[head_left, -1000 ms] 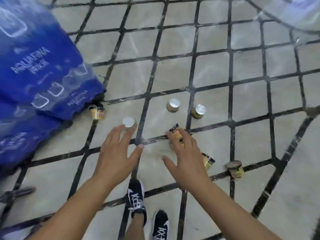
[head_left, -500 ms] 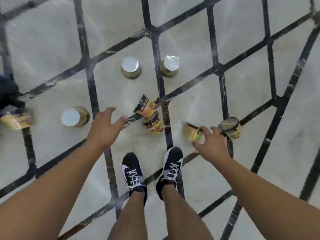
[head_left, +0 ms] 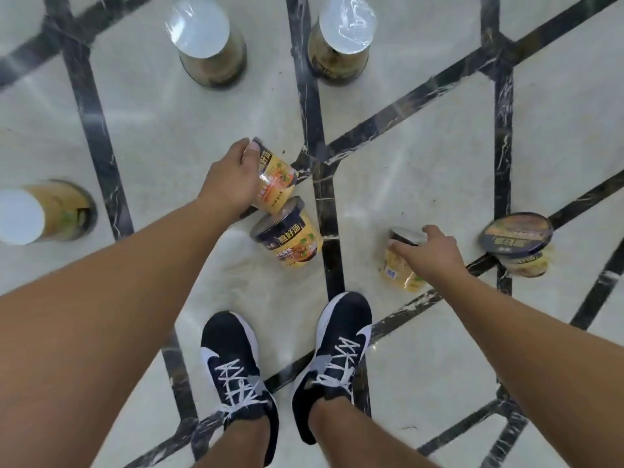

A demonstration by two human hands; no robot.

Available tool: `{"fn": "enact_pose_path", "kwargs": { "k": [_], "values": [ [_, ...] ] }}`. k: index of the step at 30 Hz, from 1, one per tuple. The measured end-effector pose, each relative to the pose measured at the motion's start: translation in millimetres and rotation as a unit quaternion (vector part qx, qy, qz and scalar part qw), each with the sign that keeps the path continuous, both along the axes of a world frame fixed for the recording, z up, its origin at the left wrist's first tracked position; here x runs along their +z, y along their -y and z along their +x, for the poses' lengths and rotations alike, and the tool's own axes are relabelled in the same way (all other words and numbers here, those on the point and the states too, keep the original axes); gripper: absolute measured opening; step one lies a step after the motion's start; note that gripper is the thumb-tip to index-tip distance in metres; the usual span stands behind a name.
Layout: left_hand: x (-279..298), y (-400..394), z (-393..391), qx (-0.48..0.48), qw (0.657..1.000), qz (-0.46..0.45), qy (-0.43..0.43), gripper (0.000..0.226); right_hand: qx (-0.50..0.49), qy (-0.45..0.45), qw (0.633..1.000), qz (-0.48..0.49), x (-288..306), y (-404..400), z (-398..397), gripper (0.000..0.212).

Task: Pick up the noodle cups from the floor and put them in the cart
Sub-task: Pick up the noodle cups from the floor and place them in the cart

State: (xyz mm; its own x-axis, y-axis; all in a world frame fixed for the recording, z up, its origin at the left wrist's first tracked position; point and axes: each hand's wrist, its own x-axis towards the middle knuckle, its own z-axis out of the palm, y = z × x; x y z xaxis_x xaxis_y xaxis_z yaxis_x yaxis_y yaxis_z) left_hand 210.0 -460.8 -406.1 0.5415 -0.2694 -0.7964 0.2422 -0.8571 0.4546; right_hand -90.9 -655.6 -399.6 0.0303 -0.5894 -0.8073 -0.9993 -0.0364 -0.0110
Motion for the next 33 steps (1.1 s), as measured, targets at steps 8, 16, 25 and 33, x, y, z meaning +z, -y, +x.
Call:
{"fn": "enact_pose_path", "kwargs": {
  "k": [8,16,25,33],
  "values": [
    [37.0,-5.5,2.2,-0.009,0.998,0.007,0.063,0.087,0.039,0.086,0.994,-0.049,43.7,-6.3,15.6,0.090],
    [241.4,-86.7,-30.6,-0.052,0.969,-0.110,0.215,0.094,0.176,0.336,0.918,-0.113,240.1,-72.5,90.6,0.079],
    [491.0,-276.5,-52.4,0.030,0.939,-0.085,0.333,0.094,0.318,0.510,0.794,-0.091,466.4,-221.9,165.6,0.080],
    [657.4,-494.3,-156.9,0.266,0.865,-0.025,0.426,0.087,0.479,0.611,0.630,0.019,617.8,-444.7,184.6,0.082]
  ]
}}
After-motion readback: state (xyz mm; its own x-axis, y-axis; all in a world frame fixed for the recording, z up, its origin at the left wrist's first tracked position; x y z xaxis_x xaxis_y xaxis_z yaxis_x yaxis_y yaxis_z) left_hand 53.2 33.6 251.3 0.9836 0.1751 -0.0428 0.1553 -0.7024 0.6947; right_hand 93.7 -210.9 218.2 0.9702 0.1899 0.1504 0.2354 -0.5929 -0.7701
